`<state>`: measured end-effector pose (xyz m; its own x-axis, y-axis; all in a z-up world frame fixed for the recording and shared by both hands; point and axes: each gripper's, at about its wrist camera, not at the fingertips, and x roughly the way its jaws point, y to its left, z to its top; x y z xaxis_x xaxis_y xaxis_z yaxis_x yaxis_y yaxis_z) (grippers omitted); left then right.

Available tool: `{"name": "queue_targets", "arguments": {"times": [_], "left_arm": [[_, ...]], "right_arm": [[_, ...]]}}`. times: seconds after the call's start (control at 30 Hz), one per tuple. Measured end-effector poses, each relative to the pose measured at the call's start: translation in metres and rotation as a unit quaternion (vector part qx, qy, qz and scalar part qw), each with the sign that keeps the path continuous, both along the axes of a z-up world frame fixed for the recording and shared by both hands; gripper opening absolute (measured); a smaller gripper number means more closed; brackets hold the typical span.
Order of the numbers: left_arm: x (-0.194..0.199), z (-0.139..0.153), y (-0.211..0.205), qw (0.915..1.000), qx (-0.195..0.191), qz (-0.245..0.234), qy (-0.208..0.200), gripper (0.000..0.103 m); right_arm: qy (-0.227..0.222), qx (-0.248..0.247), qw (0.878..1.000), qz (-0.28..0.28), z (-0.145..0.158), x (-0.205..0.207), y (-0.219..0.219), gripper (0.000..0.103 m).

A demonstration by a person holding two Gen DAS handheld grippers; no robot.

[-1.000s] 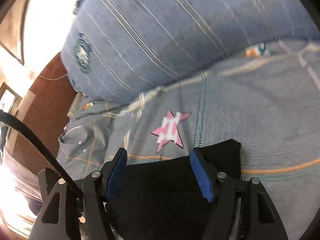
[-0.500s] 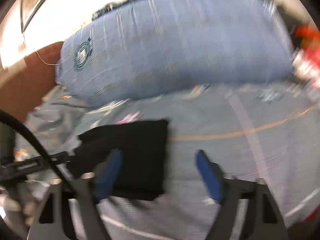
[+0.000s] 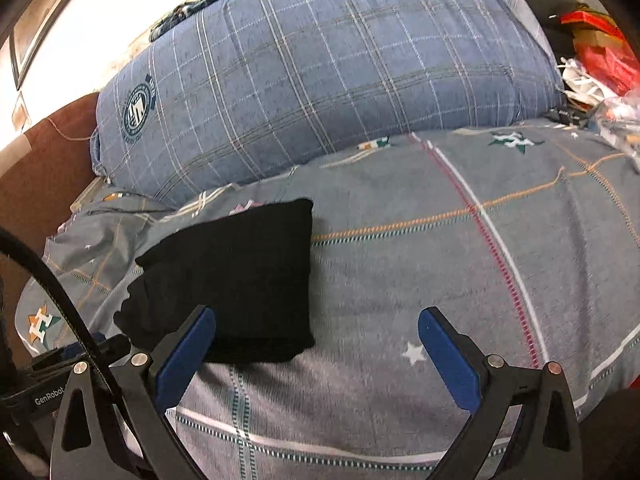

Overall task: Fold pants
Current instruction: 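Move both open grippers to the edges of the folded pants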

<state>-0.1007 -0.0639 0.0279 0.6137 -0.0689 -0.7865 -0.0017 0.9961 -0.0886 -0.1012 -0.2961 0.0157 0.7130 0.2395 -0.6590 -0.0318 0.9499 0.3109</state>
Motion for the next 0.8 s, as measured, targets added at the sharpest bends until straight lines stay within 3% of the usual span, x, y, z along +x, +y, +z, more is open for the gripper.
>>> {"name": "queue_targets", "arguments": {"times": [0.23,0.6,0.7,0.8], "left_arm": [[0.002,-0.002,0.001,1.0000,0.008,0.000,0.004,0.066],[0.024,-0.010,0.041,0.9982,-0.004,0.053,0.026,0.067],[0.030,-0.011,0.053,0.9971,-0.042,0.054,0.033,0.068],[0.039,-0.012,0.072,0.9903,-0.126,0.046,0.035,0.068]], "right_arm": [[0.014,0.009,1.000,0.012,-0.007,0.003,0.000,0.103],[0.037,0.024,0.999,0.026,-0.011,0.034,-0.009,0.103],[0.046,0.039,0.998,0.027,-0.013,0.047,-0.013,0.103],[0.052,0.055,0.997,0.032,-0.014,0.059,-0.015,0.103]]}}
